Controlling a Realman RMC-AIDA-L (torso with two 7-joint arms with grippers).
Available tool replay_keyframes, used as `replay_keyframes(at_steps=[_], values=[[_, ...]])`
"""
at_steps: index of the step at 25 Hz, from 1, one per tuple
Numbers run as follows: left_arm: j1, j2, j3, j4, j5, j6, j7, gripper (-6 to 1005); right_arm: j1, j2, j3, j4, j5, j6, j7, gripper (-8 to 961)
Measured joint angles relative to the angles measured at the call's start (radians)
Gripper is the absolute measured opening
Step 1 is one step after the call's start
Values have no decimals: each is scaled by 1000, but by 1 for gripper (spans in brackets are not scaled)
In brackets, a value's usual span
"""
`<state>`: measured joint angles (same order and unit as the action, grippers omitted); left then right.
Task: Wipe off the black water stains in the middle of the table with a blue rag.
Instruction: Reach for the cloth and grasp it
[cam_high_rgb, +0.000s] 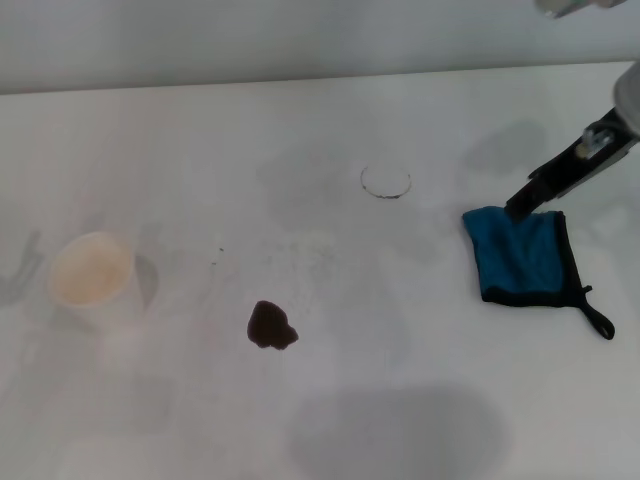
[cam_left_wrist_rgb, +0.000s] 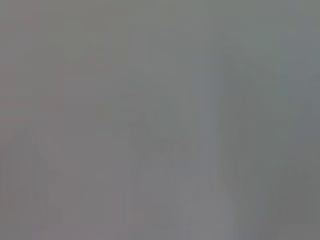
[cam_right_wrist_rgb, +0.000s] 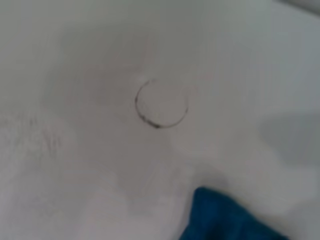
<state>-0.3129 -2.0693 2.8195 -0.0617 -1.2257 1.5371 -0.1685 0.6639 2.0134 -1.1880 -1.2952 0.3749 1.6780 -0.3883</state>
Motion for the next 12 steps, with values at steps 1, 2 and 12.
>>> replay_keyframes(at_steps=[1, 2, 12], values=[[-4, 0, 0, -6, -1, 0, 0, 881, 10, 2, -10, 21, -3, -2, 8, 708], [-7, 0, 0, -10, -1, 0, 0, 881, 18, 2, -28, 43, -4, -11, 22, 708], [-38, 0, 0, -37, -14, -3, 0, 882, 95, 1, -118, 235, -7, -127, 95, 703]])
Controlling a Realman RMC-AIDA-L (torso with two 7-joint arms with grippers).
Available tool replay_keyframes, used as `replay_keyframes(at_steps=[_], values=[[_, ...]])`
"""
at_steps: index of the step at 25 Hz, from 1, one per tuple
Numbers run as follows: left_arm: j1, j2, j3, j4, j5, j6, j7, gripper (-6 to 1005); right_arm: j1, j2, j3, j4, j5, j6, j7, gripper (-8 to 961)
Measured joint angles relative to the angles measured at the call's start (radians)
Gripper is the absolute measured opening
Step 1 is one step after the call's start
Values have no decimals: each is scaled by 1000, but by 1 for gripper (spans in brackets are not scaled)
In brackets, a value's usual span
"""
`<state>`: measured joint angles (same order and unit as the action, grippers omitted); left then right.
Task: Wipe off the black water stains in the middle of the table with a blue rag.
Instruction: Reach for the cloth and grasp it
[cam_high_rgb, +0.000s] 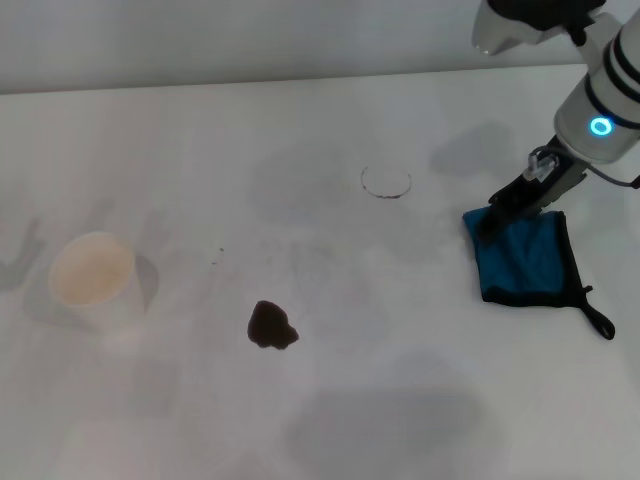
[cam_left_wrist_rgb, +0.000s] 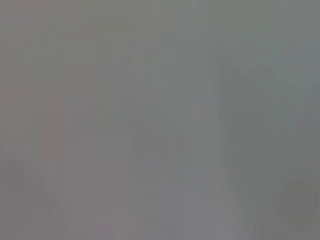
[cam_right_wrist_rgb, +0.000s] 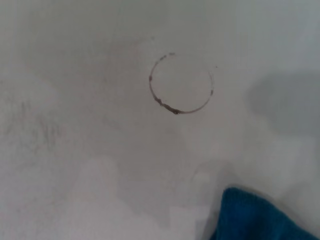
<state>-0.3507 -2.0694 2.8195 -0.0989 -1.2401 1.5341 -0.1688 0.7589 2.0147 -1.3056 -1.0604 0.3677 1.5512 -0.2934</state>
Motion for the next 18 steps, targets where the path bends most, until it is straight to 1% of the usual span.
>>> replay_keyframes(at_steps=[5, 8, 13, 18], values=[[-4, -2, 0, 0, 0, -4, -1, 882, 39, -2, -5, 99, -3, -38, 2, 700], [-4, -3, 0, 1, 0, -13, -1, 881, 50, -4, -21, 140, -7, -59, 3, 699], [-5, -3, 0, 2, 0, -18, -1, 881, 53, -3, -28, 175, -40, -78, 4, 697], [-14, -4, 0, 0, 1, -23, -2, 881, 51, -4, -28, 182, -63, -87, 4, 694]])
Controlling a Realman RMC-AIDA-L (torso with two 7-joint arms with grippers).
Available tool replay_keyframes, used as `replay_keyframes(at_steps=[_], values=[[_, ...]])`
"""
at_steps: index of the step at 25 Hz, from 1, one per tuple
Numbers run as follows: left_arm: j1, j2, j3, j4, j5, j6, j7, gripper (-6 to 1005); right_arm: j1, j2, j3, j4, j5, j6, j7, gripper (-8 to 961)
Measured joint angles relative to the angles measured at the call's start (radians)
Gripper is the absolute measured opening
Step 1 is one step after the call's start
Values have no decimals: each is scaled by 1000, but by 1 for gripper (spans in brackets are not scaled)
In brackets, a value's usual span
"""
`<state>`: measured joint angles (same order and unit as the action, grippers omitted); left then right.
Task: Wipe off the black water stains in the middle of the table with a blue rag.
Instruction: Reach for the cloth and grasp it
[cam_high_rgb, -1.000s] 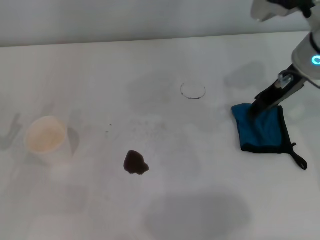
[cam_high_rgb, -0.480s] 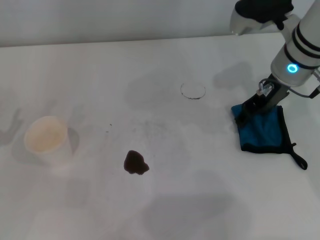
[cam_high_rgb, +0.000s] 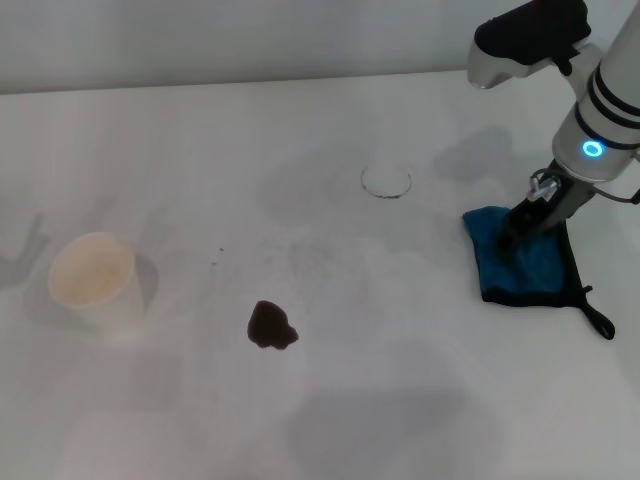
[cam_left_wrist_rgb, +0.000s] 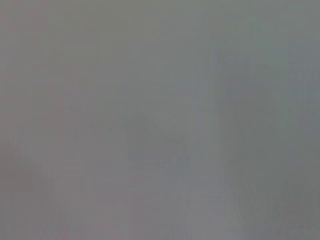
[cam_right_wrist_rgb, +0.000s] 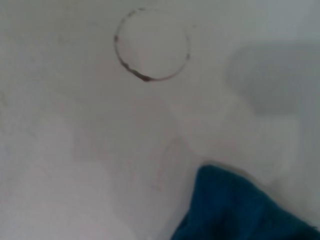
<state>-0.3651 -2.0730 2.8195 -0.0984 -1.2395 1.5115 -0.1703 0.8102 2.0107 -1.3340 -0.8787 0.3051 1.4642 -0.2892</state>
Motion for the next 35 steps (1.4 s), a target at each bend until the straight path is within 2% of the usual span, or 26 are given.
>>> replay_keyframes(at_steps=[14, 20, 30, 35], values=[[-5, 1, 0, 1, 0, -1, 1, 882, 1, 3, -13, 62, -11, -38, -9, 680], [-5, 1, 0, 2, 0, -12, 1, 882, 0, 3, -17, 64, -11, -38, -10, 483], [-5, -1, 0, 2, 0, -15, 2, 881, 1, 4, -47, 64, -11, -32, -9, 314], [-5, -1, 0, -1, 0, -15, 2, 881, 1, 7, -97, 59, -10, -36, -3, 183]])
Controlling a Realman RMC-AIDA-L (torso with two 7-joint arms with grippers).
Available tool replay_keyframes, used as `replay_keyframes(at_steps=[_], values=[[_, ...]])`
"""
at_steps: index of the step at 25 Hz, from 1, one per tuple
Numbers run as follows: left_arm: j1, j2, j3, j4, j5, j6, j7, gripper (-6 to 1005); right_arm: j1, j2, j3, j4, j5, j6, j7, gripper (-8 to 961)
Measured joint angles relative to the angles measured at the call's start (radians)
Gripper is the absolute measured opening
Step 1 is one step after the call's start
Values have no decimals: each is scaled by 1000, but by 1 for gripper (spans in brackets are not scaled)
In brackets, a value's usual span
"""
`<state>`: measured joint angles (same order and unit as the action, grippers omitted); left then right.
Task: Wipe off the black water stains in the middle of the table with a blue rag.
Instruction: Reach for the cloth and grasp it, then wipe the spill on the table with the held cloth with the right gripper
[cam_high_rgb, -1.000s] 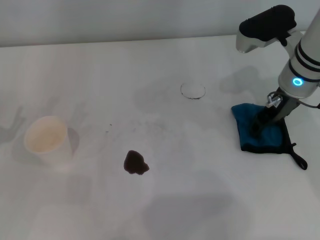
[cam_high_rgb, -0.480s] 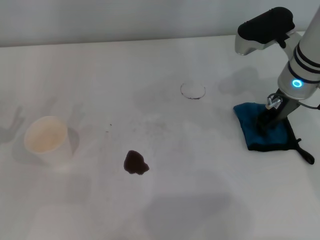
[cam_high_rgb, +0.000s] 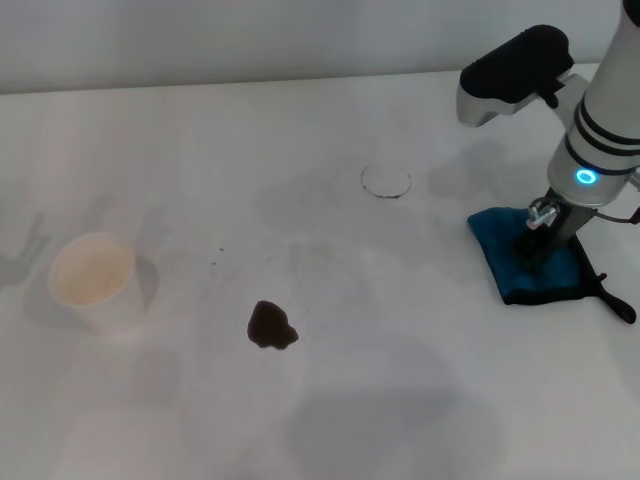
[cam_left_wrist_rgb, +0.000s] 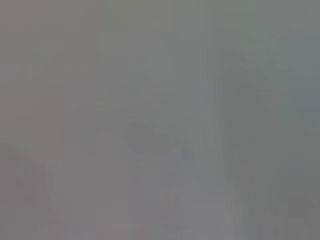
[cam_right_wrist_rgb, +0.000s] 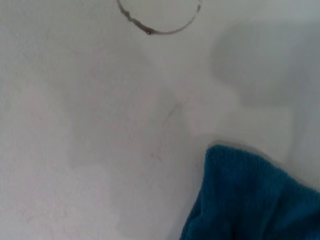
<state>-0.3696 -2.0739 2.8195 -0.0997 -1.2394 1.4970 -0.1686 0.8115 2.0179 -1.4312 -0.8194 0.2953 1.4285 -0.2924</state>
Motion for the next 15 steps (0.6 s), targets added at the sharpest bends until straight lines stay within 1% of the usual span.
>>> replay_keyframes(at_steps=[3, 9, 15], values=[[0, 1, 0, -1, 0, 0, 0, 881, 2, 1, -9, -9, 7, -2, 3, 106], [0, 1, 0, -1, -7, -7, 1, 881, 25, 5, -9, -10, 13, -15, -1, 46], [-2, 0, 0, 6, -10, -8, 4, 881, 64, 6, -35, 20, 46, -54, -3, 45]])
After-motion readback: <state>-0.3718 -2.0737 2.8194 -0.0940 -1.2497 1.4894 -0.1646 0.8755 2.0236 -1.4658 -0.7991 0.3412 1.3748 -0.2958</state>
